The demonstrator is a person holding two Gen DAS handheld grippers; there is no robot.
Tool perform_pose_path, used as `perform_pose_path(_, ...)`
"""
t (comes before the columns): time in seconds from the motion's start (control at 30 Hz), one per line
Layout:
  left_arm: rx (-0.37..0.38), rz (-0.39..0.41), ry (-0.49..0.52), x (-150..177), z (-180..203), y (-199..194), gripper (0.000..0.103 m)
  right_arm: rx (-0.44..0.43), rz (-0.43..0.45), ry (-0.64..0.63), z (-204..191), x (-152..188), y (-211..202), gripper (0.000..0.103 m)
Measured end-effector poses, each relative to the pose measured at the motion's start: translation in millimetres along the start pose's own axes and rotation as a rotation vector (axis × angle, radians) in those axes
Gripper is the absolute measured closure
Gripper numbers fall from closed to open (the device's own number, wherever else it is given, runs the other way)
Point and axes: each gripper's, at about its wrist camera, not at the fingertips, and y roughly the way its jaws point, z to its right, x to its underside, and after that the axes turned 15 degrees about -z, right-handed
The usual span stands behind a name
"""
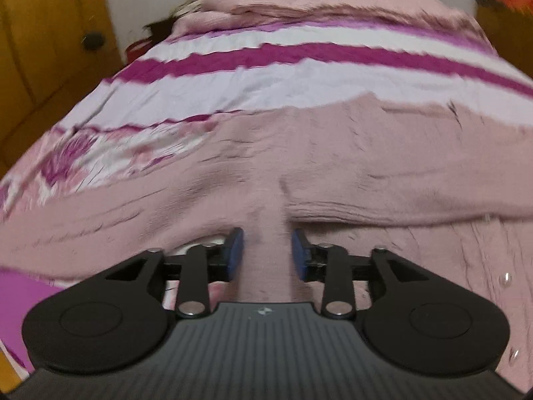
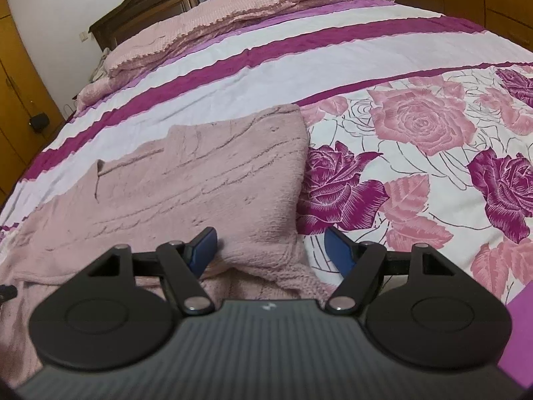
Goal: Fold small clothes
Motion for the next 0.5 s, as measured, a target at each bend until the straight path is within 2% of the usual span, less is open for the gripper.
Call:
perform_pose_path(0.07,-0.010,0.008,-0.056,0,-15,-3,0.048,-0.004,0.010,-0.012,-3,0,-5,0.030)
perform_pose_path(0.17,-0.023,0.011,-0.125,-2,-32,-4,0.045,-0.002,0.025,-0.030,-6,0,-11,0.030)
perform_pose_path(0.27,0.025,0.016,-0.187,-6,-45,-7,0.045,0.008,0.029,-0.031,-5,-9,-11,0.030)
perform_pose_path(0.4,0.114,0.066,-0.174,-22,-39,-15,0.045,0.001,0.065,-0.049,0,-33,-8,0.030)
perform_pose_path(0.5,0.157,0.088,-0.131,-38,-20,-10,0.045,-0.022,0.071,-0.049,8,-55,2,0.030)
